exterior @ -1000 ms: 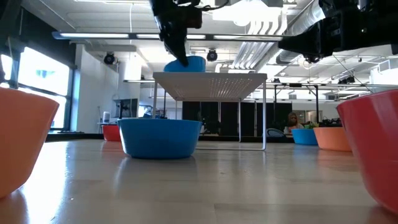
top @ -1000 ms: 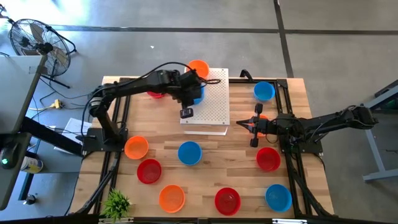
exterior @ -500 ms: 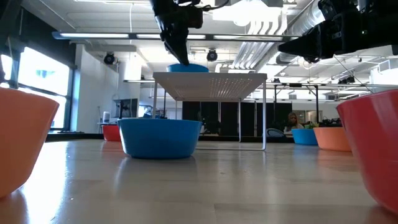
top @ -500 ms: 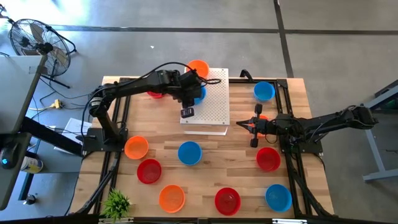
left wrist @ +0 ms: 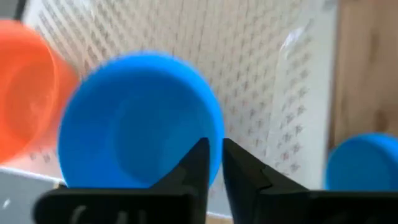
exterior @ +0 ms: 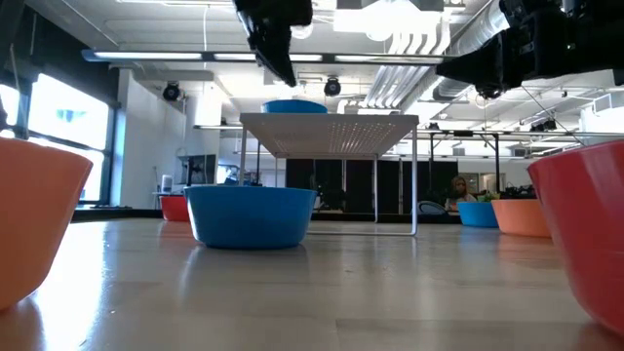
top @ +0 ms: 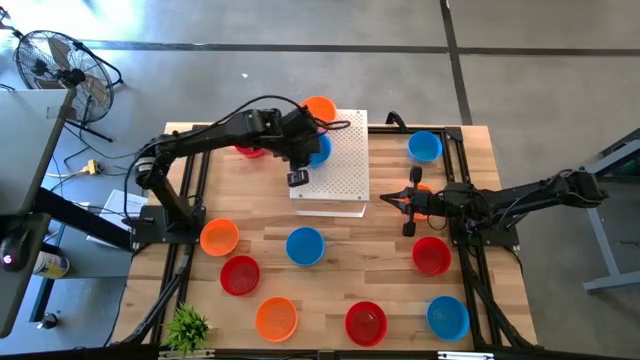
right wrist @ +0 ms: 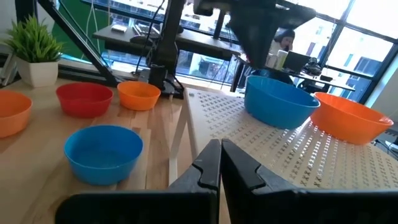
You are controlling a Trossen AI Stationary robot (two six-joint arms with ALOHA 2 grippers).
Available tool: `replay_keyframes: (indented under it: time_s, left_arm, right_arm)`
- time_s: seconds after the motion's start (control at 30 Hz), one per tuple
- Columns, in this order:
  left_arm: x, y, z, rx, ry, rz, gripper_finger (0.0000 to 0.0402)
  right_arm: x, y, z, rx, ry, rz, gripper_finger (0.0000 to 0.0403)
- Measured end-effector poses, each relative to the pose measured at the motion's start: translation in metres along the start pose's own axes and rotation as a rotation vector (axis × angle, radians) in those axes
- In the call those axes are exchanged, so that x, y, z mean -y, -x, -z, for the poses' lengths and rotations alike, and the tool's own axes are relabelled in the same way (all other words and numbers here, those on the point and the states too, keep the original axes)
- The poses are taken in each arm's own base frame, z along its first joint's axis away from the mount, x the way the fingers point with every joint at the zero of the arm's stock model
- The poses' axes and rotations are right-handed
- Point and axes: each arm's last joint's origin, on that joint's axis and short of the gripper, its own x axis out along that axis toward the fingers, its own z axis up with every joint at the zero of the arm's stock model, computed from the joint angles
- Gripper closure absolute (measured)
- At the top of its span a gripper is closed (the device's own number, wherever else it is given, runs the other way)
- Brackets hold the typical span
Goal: Pick & Place Mini bowls
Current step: Put the red bowl on the shelf
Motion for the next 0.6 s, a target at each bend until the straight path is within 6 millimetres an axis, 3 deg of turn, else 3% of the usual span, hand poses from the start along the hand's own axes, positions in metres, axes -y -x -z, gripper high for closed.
replay_keyframes:
  time_s: [0.1, 0.2, 0.37, 0.6]
  left_arm:
    - [0.001, 0.013, 0.001, 0.073, 0.011, 0.027, 0.0397]
    - [0.002, 0.026, 0.006, 0.198, 0.024, 0.007, 0.0394]
    - [0.008, 0.029, 0.038, 0.312, 0.058, -0.012, 0.0399]
    - [0.021, 0.017, 0.099, 0.507, 0.143, 0.002, 0.0400]
  right_arm:
    - [0.000, 0.000, 0.000, -0.005, -0.001, -0.001, 0.0402]
    - [0.000, 0.000, 0.001, -0.015, -0.001, -0.004, 0.0402]
    - [0.000, 0.000, 0.002, -0.019, -0.005, -0.004, 0.0402]
    - [0.000, 0.000, 0.002, -0.017, -0.025, 0.000, 0.0402]
